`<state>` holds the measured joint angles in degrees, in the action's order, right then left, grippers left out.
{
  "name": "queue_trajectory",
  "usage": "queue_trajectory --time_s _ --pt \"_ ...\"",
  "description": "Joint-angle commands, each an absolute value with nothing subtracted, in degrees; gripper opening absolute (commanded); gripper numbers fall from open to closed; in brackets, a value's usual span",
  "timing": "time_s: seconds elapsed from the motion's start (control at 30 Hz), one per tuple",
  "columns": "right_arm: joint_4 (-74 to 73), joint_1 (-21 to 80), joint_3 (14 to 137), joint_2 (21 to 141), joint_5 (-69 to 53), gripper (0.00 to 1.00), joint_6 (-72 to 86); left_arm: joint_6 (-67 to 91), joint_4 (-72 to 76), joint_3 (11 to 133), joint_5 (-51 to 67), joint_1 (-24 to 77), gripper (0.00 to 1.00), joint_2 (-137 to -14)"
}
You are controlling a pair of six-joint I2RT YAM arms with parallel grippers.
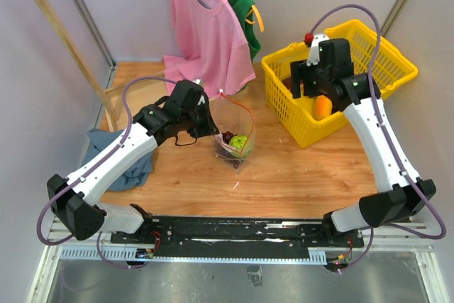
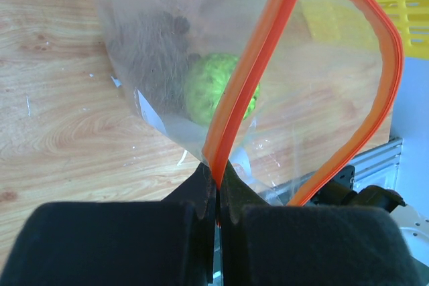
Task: Place the food in the zip-top bag and seal the zipper
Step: Pick up the fake fruit from the bin.
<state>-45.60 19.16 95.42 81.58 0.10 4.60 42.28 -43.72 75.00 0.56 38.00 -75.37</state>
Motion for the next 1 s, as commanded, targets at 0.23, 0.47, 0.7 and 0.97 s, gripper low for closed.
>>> queue_trajectory --time_s 0.23,0.47,0.7,0.97 --pt "-41.6 5.3 96.8 92.5 6.3 0.85 5.5 40.8 -40.9 74.9 1.6 37.7 0.00 -75.2" --pt "-38.7 0.5 96.7 101.8 6.3 0.88 6.3 40.6 -40.5 74.8 2.1 37.7 0.00 -75.1" --pt "-36.9 -2.1 97.4 110.6 2.2 0.88 6.7 40.2 -40.2 74.3 2.5 37.7 0.00 -75.1" --pt "-37.8 -3.2 99.1 119.9 -0.2 0.87 7.7 40.1 -40.6 74.2 2.2 37.7 0.00 -74.9"
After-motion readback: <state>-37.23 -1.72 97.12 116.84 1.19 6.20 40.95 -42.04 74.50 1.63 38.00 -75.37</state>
